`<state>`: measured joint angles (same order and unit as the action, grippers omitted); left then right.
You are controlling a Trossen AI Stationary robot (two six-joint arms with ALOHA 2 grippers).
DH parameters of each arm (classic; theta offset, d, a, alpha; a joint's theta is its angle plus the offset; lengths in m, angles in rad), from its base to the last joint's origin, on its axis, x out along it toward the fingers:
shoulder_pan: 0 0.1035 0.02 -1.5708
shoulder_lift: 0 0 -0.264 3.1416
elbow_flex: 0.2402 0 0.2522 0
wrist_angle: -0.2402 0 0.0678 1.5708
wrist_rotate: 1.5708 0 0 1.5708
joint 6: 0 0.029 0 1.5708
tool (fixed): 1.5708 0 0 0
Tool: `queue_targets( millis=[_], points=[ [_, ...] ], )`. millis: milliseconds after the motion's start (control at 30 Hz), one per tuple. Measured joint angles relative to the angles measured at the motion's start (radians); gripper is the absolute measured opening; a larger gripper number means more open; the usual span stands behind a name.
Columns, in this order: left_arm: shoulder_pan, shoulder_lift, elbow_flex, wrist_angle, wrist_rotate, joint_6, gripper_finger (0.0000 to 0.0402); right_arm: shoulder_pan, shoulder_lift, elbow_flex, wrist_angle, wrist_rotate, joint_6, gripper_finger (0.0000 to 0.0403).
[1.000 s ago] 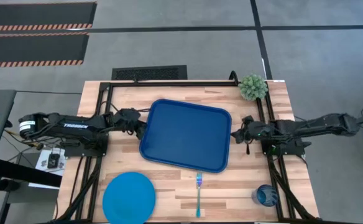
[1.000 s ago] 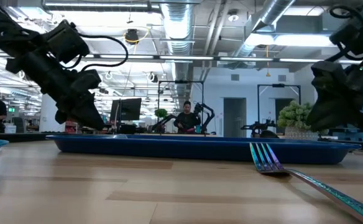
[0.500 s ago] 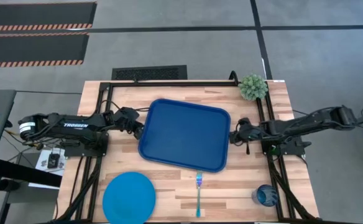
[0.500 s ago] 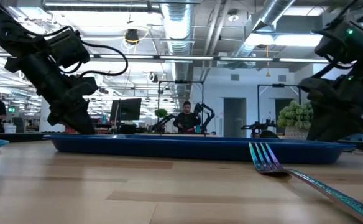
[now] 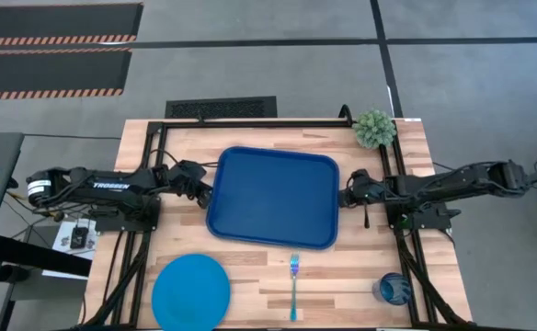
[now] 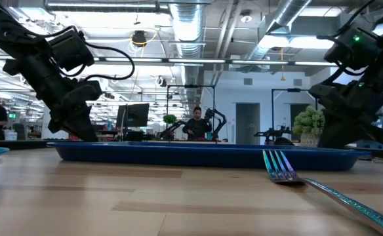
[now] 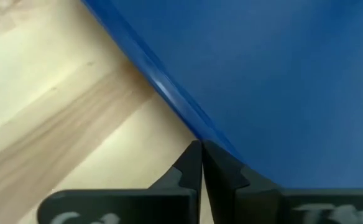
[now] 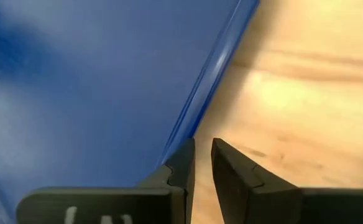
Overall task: Pick and place plate/cup/fork/spoon on tray
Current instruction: Move the blue serving tray to the center of the table
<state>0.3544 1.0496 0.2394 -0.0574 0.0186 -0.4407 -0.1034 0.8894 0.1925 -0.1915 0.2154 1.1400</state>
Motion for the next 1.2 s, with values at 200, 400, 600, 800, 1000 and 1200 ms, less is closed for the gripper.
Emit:
queue_targets(
  millis=[200, 400, 600, 800, 1000, 1200],
  points=[
    [-0.055, 0.0, 0.0, -0.002, 0.006, -0.042, 0.0, -0.054, 0.0, -0.001, -0.001, -0.008, -0.084, 0.0078],
    [-0.114, 0.001, -0.001, 0.002, 0.011, -0.095, 0.0, -0.091, 0.002, -0.003, -0.007, -0.044, -0.127, 0.0078],
    [-0.158, 0.001, -0.001, -0.001, -0.029, -0.122, 0.0, -0.08, 0.002, -0.003, -0.016, -0.058, -0.129, 0.0078],
    [-0.182, 0.001, -0.001, -0.005, -0.035, -0.148, 0.0, -0.068, 0.002, -0.003, -0.018, -0.06, -0.129, 0.0078],
    [-0.199, 0.001, -0.001, -0.018, -0.055, -0.158, 0.0, -0.068, 0.002, -0.003, -0.016, -0.06, -0.129, 0.0078],
    [-0.199, 0.002, -0.004, -0.081, -0.076, -0.158, 0.0, -0.066, -0.002, 0.003, 0.039, -0.077, -0.148, 0.0078]
  ],
)
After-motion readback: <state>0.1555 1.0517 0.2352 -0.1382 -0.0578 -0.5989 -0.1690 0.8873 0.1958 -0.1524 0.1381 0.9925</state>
